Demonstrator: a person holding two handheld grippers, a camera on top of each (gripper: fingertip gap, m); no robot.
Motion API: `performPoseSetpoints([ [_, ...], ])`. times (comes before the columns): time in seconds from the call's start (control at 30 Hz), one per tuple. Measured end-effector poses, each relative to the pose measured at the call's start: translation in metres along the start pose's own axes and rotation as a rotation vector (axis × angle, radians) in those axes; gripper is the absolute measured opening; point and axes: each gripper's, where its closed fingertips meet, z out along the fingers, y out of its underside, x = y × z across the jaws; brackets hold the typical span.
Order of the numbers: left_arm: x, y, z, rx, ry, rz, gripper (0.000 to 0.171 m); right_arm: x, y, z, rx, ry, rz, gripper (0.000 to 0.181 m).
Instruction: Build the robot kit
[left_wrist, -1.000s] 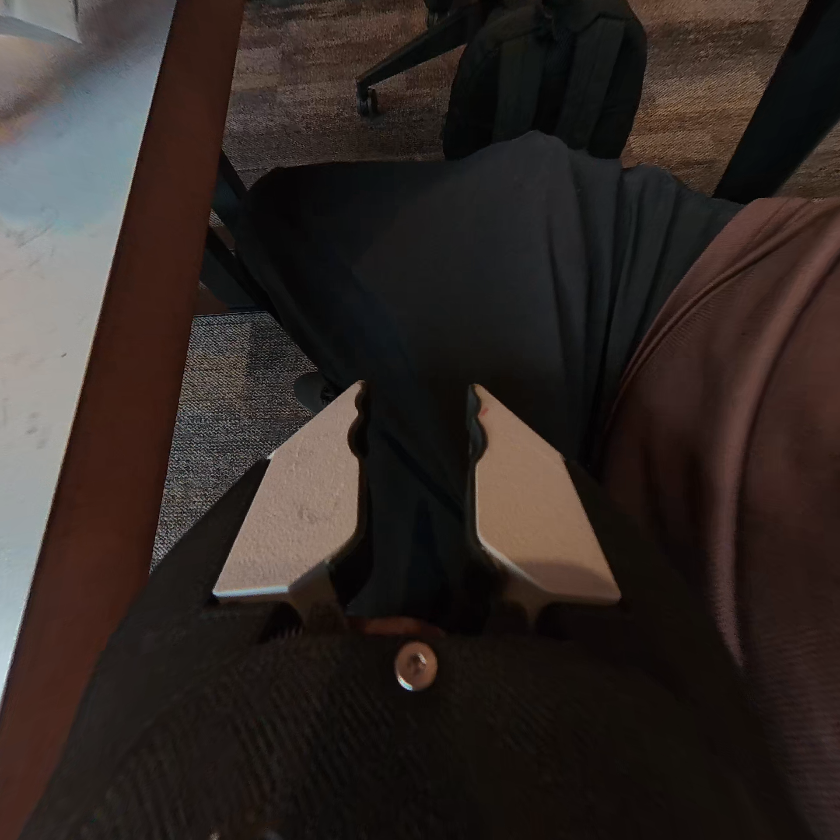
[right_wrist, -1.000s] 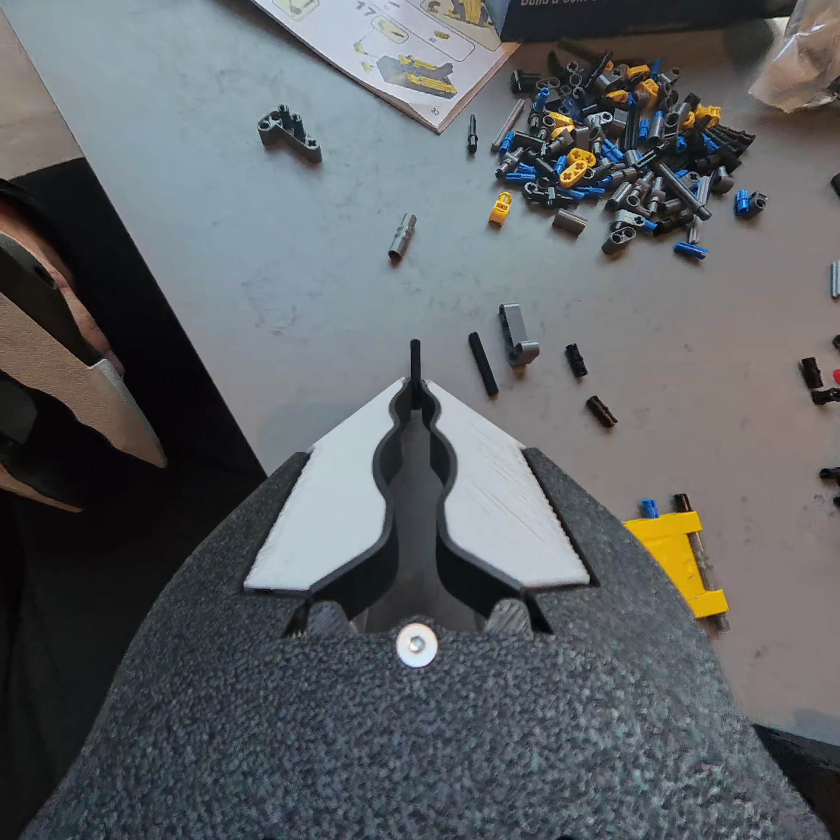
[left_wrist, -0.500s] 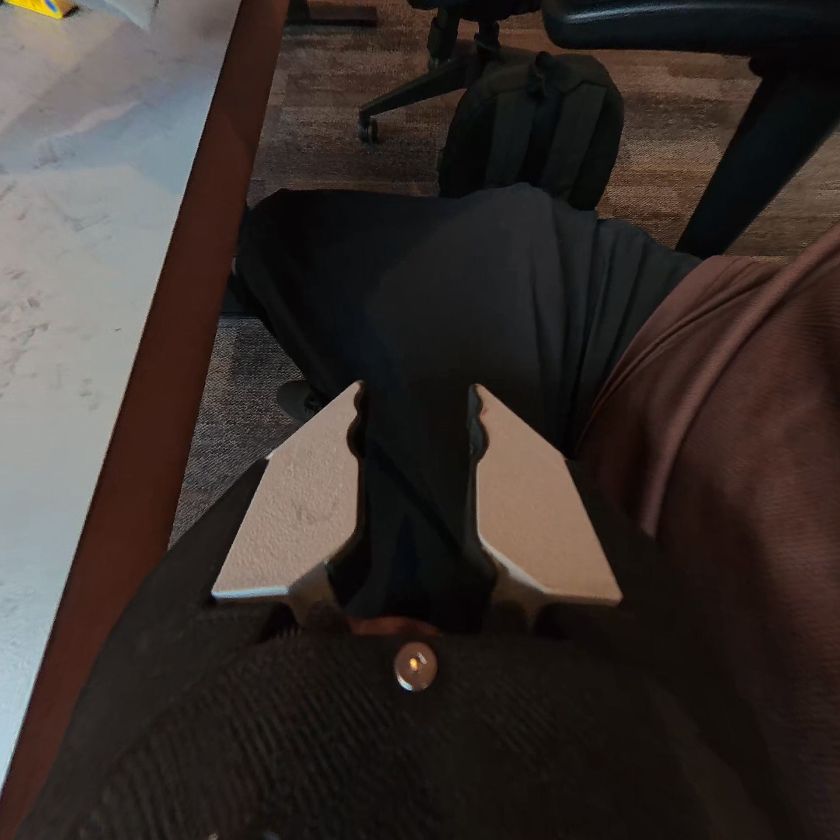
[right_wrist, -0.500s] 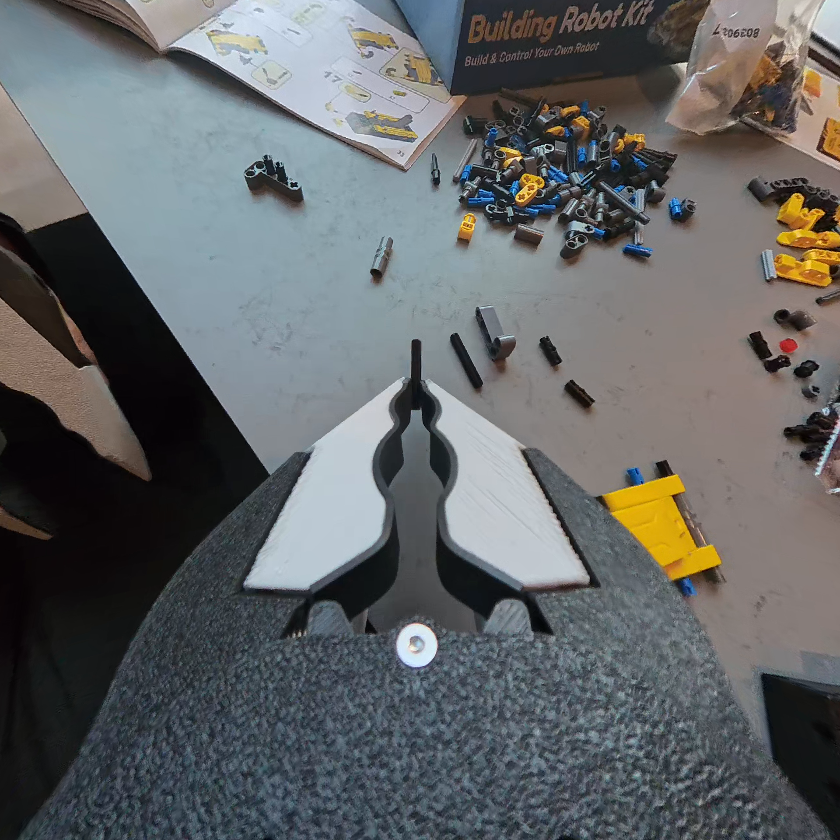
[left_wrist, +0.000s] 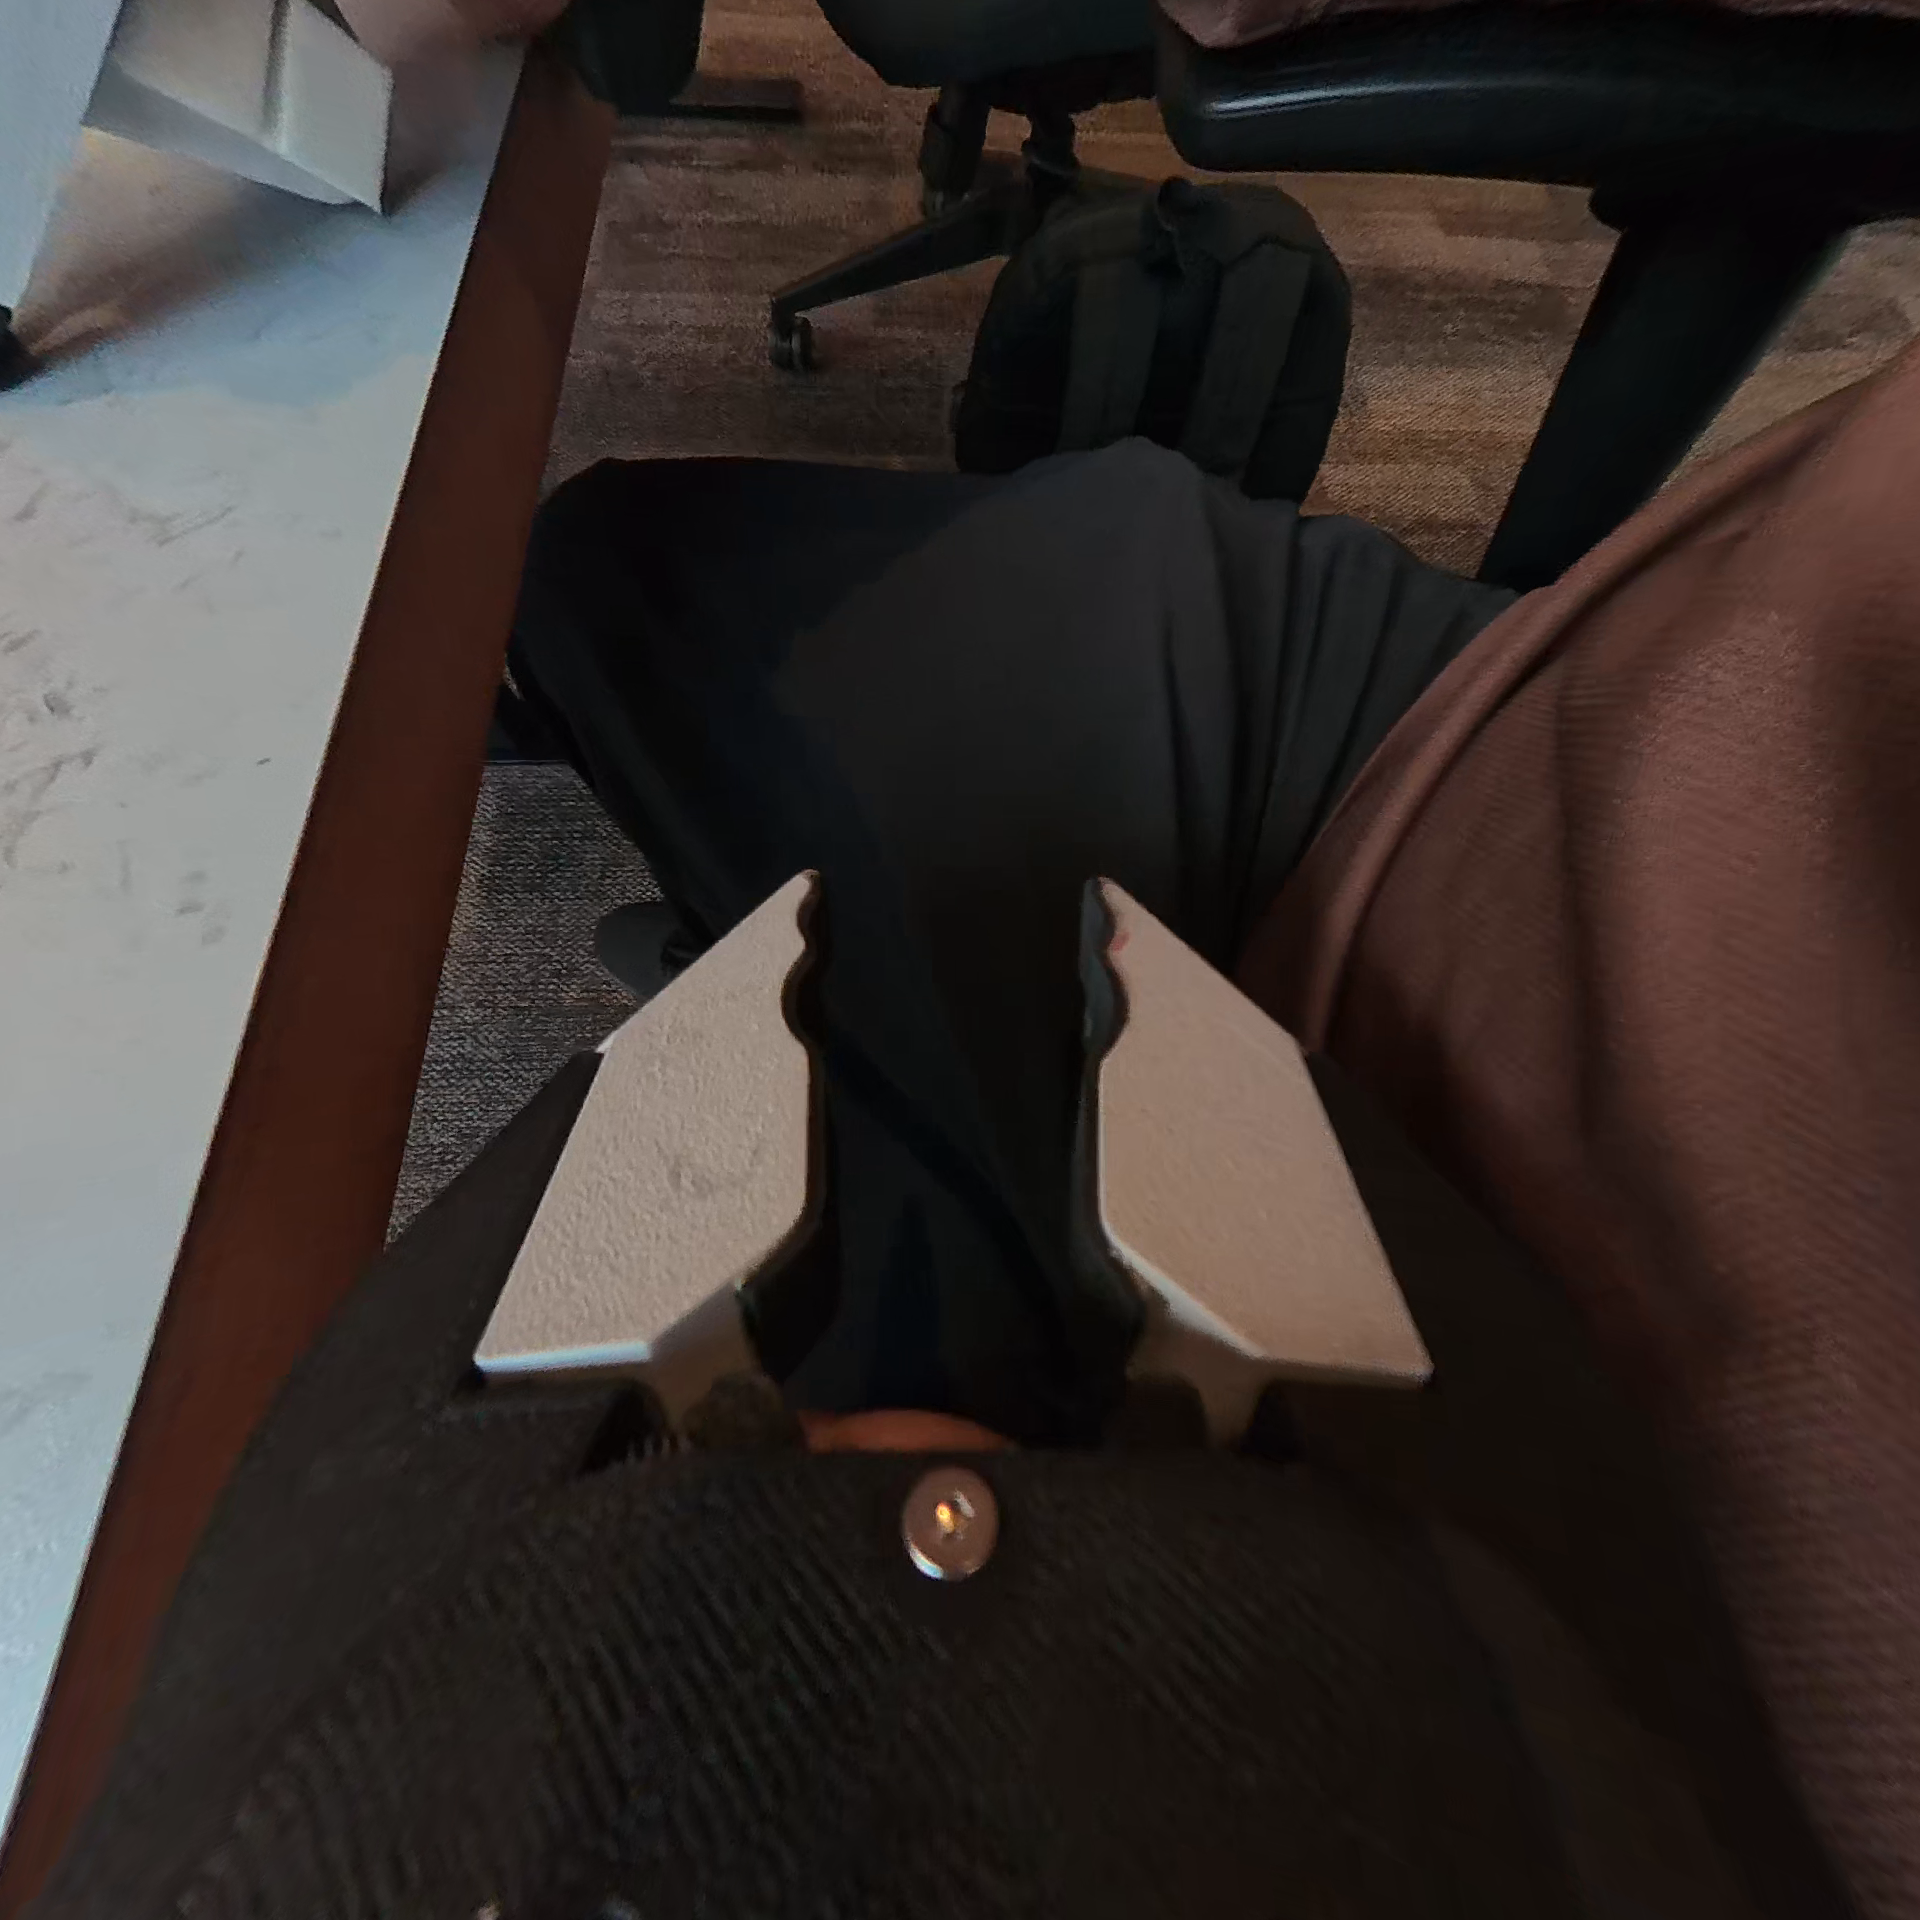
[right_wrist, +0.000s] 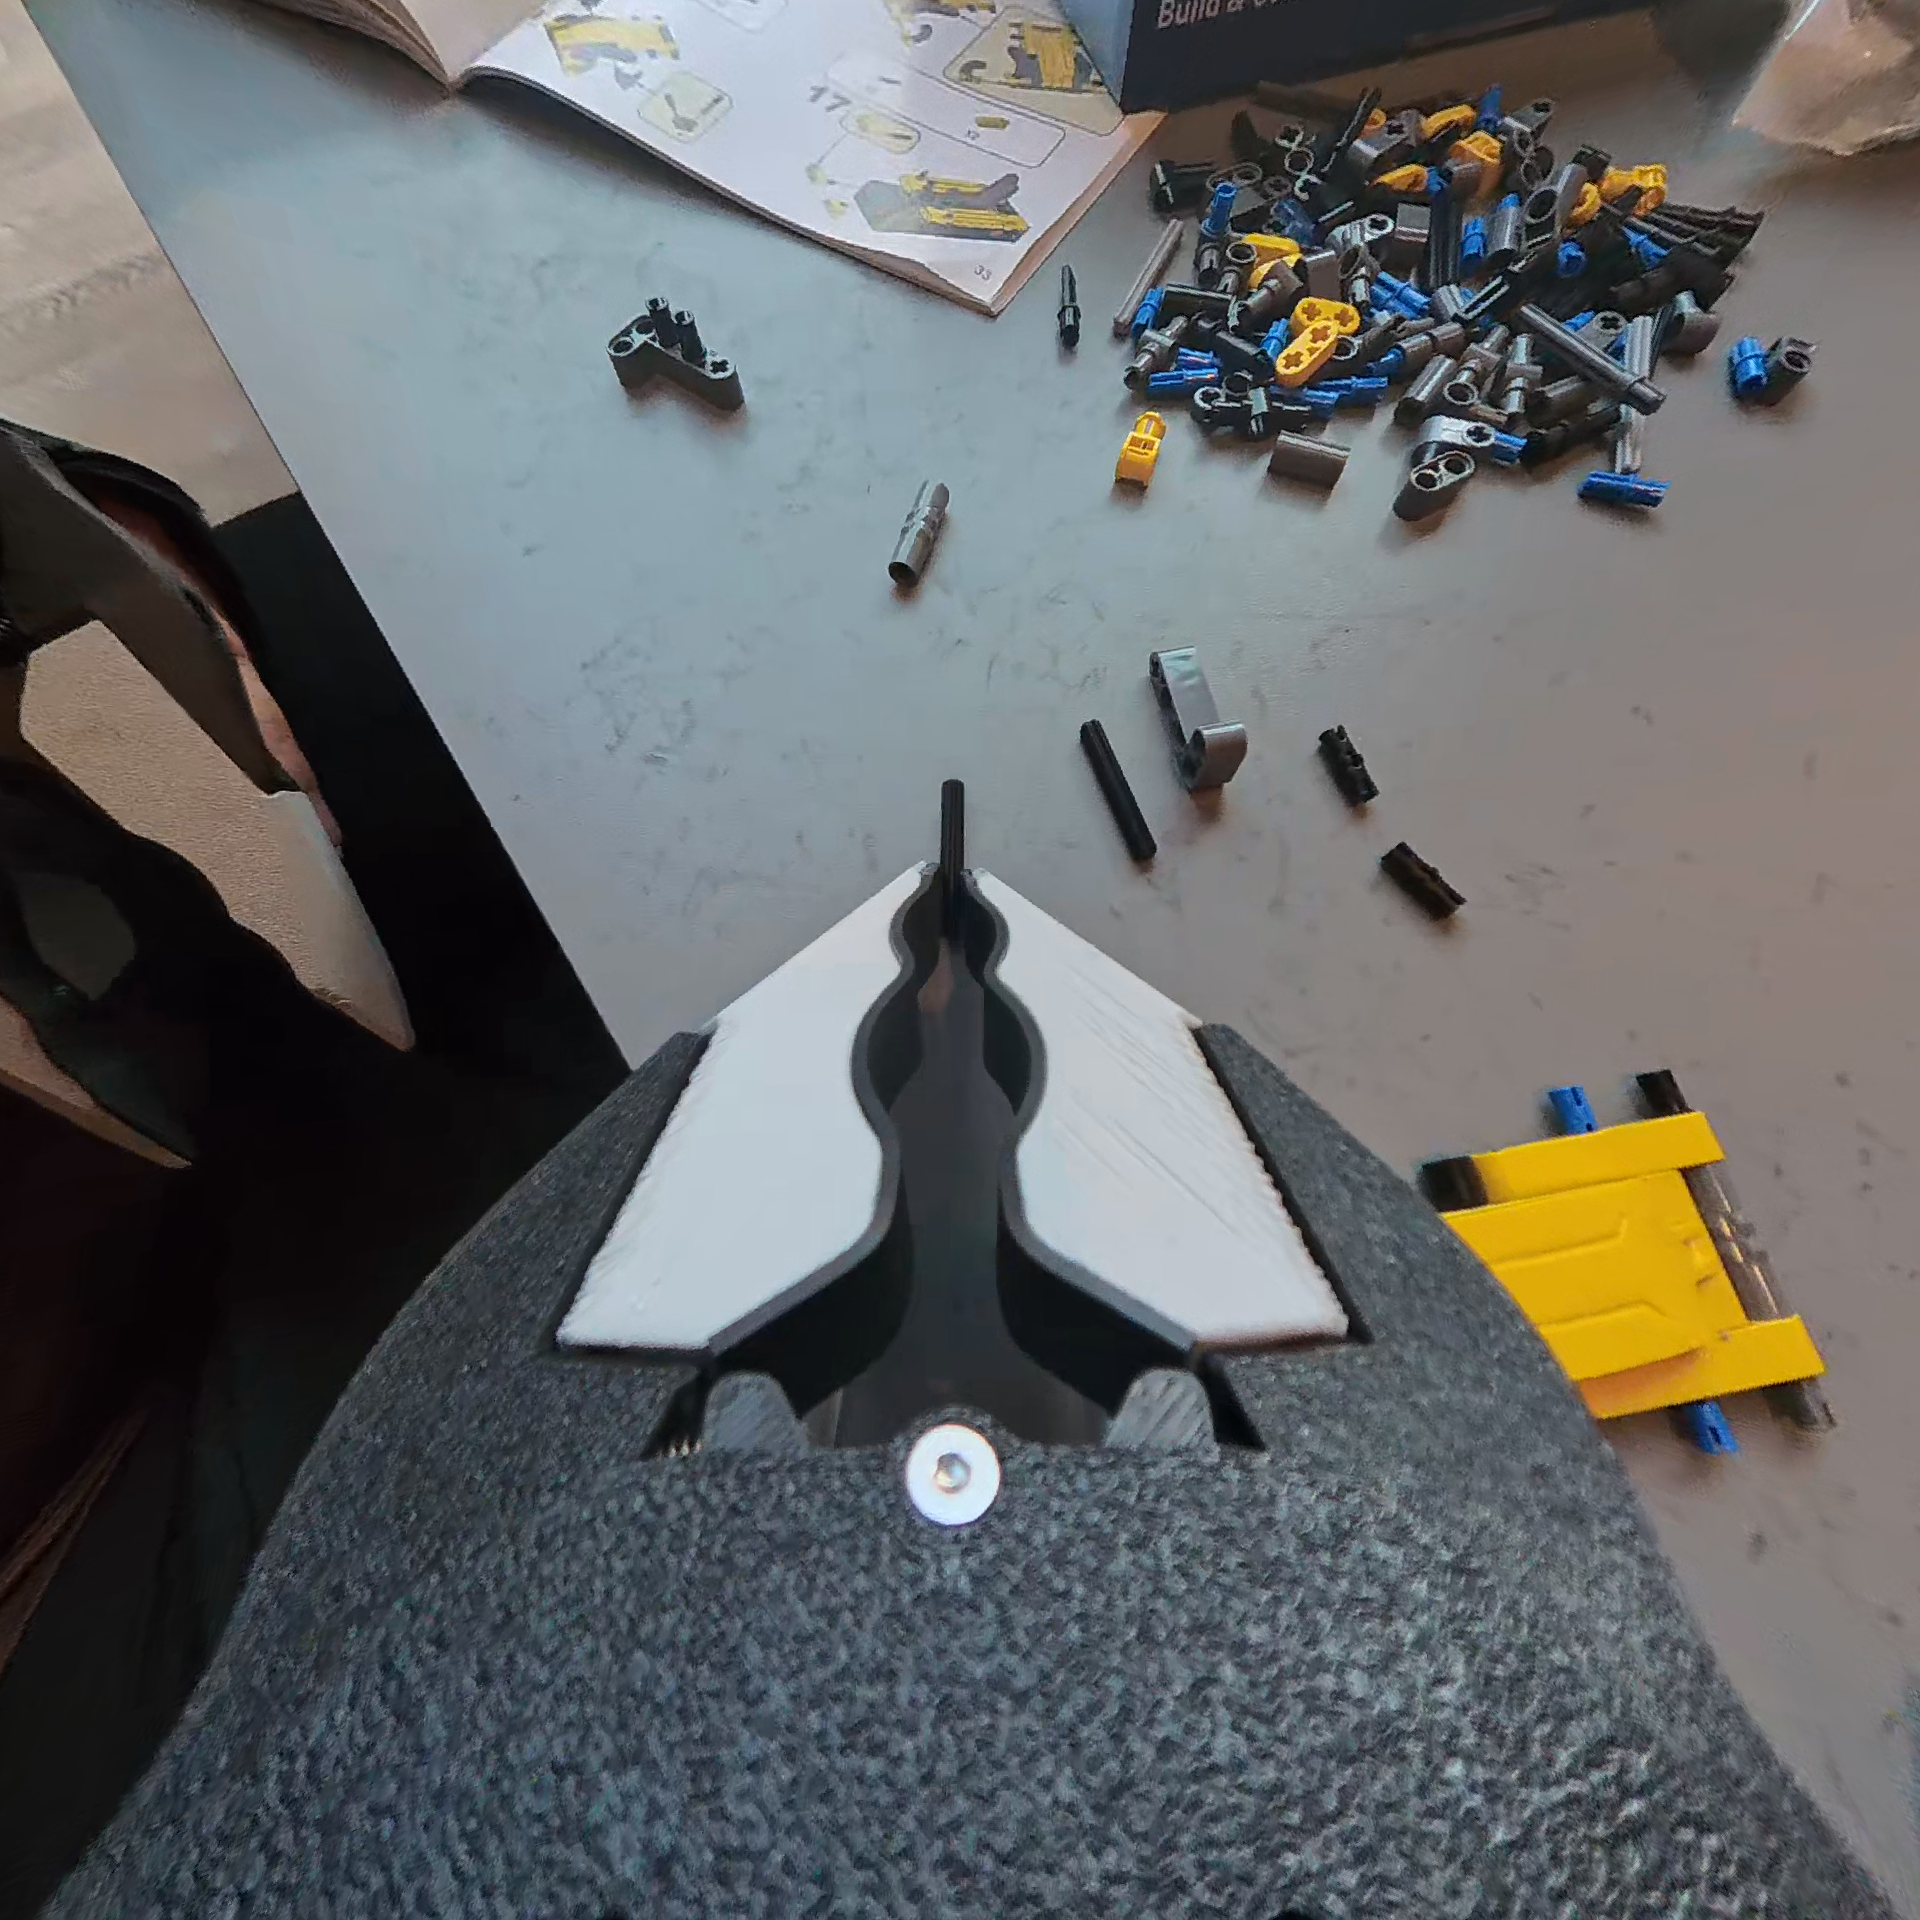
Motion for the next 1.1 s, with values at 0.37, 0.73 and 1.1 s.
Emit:
performPoseSetpoints([
  [0.37,0.0,-0.001,0.005,-0.004,0.034,-0.04,0.045,0.059,-0.017,-0.11,0.344,0.191,0.112,0.003],
  [0.73,0.004,-0.001,0.009,-0.02,0.043,-0.005,0.044,0.056,0.026,-0.106,0.19,0.172,0.055,0.003],
  [1.1,0.008,0.002,0.011,-0.044,0.019,0.045,0.043,0.028,0.025,-0.071,0.127,0.054,0.012,0.003],
])
